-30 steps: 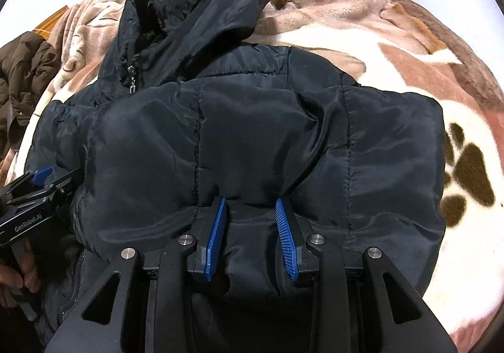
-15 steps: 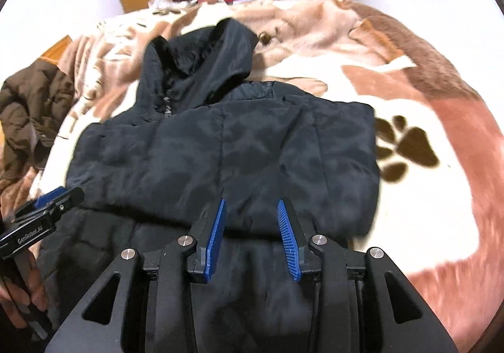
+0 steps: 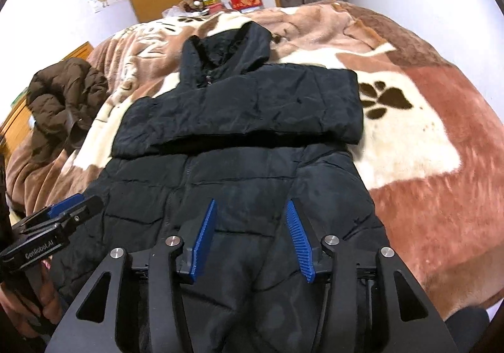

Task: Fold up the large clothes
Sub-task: 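Release the sleeve and press it flat on the jacket with the right gripper, then grasp the jacket hem with both grippers and lift it toward the hood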

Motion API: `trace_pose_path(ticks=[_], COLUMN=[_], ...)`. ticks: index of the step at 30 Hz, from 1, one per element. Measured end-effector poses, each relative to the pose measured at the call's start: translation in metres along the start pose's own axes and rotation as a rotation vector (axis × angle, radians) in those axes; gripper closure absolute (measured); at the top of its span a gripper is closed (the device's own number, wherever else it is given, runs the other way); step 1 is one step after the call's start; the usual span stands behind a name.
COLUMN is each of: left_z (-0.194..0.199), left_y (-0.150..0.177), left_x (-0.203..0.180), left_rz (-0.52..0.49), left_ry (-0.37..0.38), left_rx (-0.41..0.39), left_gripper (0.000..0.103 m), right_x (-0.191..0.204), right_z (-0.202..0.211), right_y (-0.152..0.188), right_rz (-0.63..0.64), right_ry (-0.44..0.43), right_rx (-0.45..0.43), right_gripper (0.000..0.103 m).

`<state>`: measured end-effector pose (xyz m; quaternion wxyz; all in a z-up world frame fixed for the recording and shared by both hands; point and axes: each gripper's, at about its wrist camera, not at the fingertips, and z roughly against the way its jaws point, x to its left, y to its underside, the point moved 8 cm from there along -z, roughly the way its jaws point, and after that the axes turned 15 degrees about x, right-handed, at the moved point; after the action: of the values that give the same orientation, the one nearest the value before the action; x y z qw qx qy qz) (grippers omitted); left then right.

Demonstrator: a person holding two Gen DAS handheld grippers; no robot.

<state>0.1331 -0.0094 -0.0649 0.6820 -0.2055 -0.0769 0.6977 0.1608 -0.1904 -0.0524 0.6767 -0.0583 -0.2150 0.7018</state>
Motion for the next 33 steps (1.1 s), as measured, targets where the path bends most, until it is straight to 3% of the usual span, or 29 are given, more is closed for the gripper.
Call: trace_pose_path(ticks=[7, 13, 16, 23, 33], left_z=[0.014, 0.015, 0.016, 0.007, -0.033], left_y=[-0.01, -0.045, -0.067, -0.11, -0.175], left_x=[-0.002, 0.017, 0.027, 0.04, 0.045], left_rz=[0.0, 0.025, 0.031, 0.029, -0.024], left_ry=[0.025, 0.01, -0.012, -0.044, -0.07], left_rx=[-0.03, -0.061, -0.083, -0.111, -0.111], left_gripper=[0.035, 0.035, 0.035, 0.035, 0.035], right_x=[0.017, 0.016, 0.015, 0.012, 0.014], right_z=[0.009, 0.006, 0.003, -0.009, -0.049], right_y=[-0.012, -0.042, -0.063, -0.119, -0.194], right_rz=[0.043, 0.036, 0.038, 0.059, 0.142], right_ry=[-0.007, -0.016, -0.024, -0.008, 0.032], right_rx=[-0.03, -0.048, -0.063, -0.09, -0.08], right_gripper=[0.054, 0.053, 0.048, 0.048, 0.048])
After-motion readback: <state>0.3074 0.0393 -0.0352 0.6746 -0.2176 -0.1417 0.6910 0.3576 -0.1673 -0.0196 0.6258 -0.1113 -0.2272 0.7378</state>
